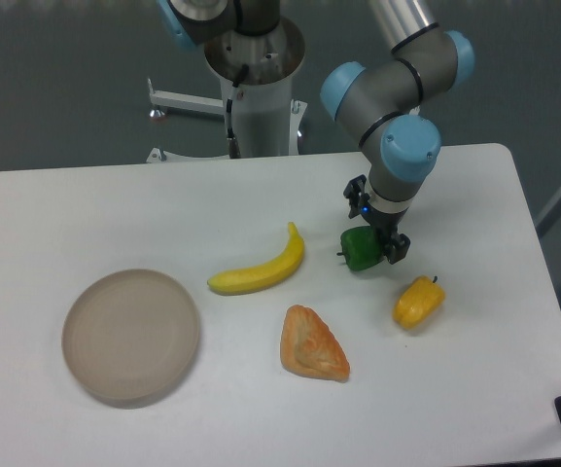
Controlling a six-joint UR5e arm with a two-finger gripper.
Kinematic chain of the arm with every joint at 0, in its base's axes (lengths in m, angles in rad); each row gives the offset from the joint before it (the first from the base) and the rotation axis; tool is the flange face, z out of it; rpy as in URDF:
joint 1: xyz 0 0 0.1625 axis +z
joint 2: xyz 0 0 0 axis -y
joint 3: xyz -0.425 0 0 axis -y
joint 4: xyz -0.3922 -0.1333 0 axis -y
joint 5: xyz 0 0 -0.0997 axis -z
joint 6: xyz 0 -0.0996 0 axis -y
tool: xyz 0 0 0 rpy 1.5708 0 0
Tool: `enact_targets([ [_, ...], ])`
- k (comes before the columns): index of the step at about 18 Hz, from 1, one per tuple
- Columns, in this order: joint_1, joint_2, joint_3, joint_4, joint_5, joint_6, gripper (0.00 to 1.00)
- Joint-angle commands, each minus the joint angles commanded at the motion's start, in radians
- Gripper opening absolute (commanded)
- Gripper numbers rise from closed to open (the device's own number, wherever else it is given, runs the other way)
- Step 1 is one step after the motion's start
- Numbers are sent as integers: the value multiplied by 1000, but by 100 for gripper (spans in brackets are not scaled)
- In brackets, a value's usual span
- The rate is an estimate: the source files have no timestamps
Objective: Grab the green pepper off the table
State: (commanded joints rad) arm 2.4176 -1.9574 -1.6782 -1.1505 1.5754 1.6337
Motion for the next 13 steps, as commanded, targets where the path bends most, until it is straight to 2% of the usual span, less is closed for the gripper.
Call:
enact_targets([
  [5, 3, 0, 11, -3, -3, 2, 48],
  [7, 5, 0, 17, -5, -3, 2, 43],
  [9, 8, 0, 28, -6, -6, 0, 42],
  [13, 9, -17, 127, -21, -2, -3, 39],
])
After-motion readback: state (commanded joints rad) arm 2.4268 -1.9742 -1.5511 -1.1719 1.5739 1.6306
